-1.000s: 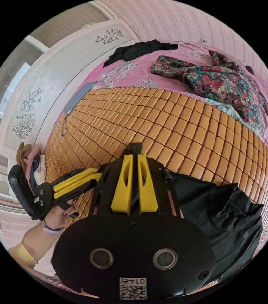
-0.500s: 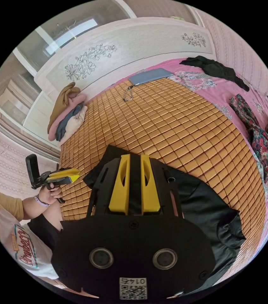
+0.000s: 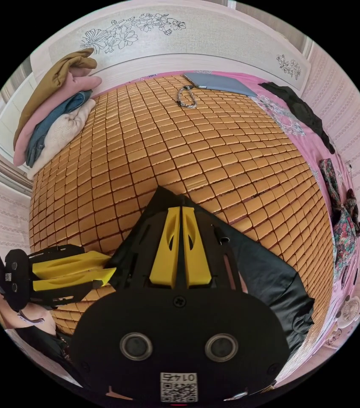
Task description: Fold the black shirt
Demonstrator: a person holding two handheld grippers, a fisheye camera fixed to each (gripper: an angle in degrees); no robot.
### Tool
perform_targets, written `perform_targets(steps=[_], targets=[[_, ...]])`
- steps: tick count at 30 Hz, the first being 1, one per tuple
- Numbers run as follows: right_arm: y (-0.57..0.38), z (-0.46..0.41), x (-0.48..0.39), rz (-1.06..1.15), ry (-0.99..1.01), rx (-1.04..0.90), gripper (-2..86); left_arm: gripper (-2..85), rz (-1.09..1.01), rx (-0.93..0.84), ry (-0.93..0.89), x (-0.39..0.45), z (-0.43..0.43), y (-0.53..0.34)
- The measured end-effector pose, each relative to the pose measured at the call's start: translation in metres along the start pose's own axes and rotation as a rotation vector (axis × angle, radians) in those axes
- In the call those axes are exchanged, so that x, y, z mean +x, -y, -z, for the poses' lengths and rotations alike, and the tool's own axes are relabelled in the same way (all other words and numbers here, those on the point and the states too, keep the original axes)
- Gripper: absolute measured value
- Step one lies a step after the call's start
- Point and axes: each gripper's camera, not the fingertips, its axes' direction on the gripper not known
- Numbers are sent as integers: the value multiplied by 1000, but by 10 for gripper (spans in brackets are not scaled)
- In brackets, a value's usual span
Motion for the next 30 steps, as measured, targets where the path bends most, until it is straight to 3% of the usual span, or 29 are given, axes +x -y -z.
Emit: perform_targets(steps=[5, 8, 11, 15, 19, 25, 30], targets=[[5, 7, 19, -95, 127, 34, 38, 57, -26, 41, -10, 1, 15, 14], [-29, 47, 51, -74, 158, 165, 54, 58, -104, 79, 36, 14, 29, 17], [-85, 82, 110, -155, 72, 193, 64, 58, -182, 85, 16, 33, 28, 25], [-184, 94, 208, -417, -202, 18, 71, 62, -355, 23, -45, 89, -1, 55], [-254, 100, 262, -679, -204, 14, 70, 71, -553, -11, 21, 162, -42, 78], [-266, 83, 271, -664, -257, 0, 34, 64, -584, -198, 64, 217, -127, 103], [-260, 82, 269, -613, -339, -31, 19, 16, -602, -189, 68, 236, -143, 103]])
